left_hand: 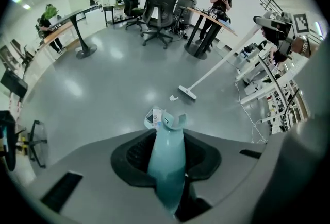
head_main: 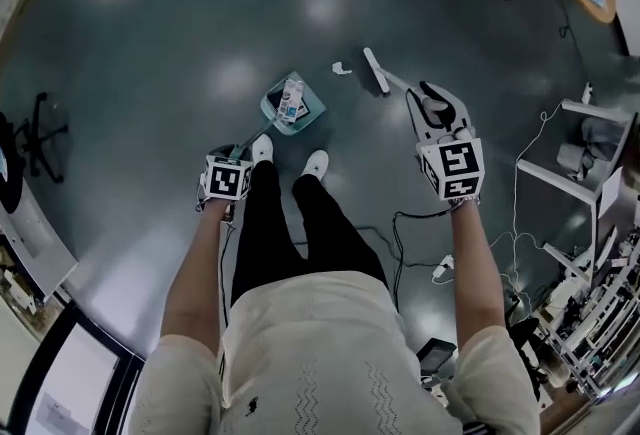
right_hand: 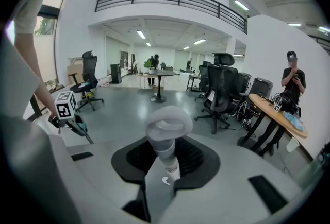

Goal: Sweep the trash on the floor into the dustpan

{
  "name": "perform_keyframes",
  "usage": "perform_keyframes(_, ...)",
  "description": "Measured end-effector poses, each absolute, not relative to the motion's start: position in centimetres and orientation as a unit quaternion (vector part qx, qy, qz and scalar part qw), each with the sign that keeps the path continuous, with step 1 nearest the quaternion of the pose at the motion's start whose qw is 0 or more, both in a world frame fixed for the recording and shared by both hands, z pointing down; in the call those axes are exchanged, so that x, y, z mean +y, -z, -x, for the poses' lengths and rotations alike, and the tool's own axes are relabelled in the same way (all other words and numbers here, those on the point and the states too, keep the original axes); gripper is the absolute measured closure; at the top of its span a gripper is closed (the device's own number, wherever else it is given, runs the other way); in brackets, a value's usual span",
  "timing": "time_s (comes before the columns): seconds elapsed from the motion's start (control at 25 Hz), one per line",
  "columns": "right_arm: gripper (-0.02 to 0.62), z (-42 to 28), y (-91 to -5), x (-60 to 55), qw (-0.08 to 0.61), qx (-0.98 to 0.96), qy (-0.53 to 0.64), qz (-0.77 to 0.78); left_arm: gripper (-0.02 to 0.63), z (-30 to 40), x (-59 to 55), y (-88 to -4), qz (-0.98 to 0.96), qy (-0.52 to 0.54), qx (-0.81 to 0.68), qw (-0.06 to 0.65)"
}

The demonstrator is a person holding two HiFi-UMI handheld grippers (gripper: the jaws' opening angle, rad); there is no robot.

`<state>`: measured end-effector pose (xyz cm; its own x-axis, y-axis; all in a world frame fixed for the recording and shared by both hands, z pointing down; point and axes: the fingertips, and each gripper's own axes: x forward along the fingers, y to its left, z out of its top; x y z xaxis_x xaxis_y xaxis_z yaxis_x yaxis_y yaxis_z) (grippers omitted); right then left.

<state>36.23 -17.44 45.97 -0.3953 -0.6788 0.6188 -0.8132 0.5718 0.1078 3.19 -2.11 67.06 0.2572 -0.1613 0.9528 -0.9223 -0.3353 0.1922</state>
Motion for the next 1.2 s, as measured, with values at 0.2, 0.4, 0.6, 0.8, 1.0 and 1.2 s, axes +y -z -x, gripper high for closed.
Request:
perform_keyframes(0.2,0.488,-31.7,-46.6,-16.0,0.279,-0.830,-0.151,-0.458,0.502,-2.4,-4.3,-67.6,-0.692,-0.474,-0.372,0.398)
perform_keyframes(0.4,0.486,-26.6,-46.3,-14.0,0.291,-0.845,-0.156,-0.421,0.502,-2.5,-5.4,-68.5,-0.700,-0.485,-0.349,0.391)
perform_keyframes(0.6,0.486,-20.9,-45.7,-10.5,0.306,-0.865,-0.154,-0.365,0.502,-1.7,-6.0,-68.9,-0.707,-0.498,-0.326,0.381)
perform_keyframes(0.8,0.486,-16.9,-44.0,-8.4,0.297,-0.881,-0.163,-0.331,0.502,-0.6,-7.2,-69.1,-0.709,-0.506,-0.315,0.376)
perform_keyframes(1.0,0.486,-15.6,-43.2,-8.1,0.289,-0.874,-0.188,-0.343,0.502,-0.4,-7.6,-69.1,-0.712,-0.522,-0.290,0.369)
perform_keyframes(1.2,0.486,-14.3,-44.1,-7.7,0.285,-0.862,-0.199,-0.368,0.502,0.0,-7.3,-69.4,-0.712,-0.534,-0.270,0.368)
